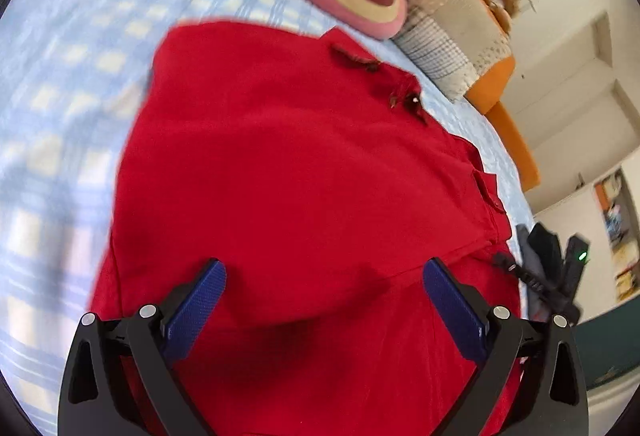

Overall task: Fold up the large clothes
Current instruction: 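Smooth the folded sweater body with both tools, then grasp the ribbed sweater hem with both tools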

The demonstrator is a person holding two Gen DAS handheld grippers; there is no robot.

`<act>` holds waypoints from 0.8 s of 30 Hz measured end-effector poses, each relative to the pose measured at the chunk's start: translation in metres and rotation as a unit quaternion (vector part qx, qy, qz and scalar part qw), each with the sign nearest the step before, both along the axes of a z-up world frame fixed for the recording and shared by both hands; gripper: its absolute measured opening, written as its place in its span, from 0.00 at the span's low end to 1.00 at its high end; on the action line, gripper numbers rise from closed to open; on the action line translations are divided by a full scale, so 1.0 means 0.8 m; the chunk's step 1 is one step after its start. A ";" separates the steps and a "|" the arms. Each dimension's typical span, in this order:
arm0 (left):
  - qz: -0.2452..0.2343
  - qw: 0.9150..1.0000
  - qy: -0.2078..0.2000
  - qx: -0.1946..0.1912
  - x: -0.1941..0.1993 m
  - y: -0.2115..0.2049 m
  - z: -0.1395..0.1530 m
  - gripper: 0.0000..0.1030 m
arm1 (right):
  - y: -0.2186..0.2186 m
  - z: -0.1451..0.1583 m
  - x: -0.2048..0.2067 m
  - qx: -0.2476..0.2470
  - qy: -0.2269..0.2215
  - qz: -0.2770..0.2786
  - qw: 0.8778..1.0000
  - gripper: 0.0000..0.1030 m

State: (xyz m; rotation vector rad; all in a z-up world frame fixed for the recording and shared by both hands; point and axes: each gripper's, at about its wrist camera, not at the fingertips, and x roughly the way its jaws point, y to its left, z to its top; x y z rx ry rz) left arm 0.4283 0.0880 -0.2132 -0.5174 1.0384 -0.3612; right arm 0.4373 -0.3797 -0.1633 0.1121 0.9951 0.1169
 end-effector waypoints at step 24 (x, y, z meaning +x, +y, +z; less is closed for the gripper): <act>-0.062 0.995 -0.038 0.063 -0.251 0.063 0.089 0.97 | -0.011 0.084 -0.257 0.020 -0.024 0.124 0.992 0.84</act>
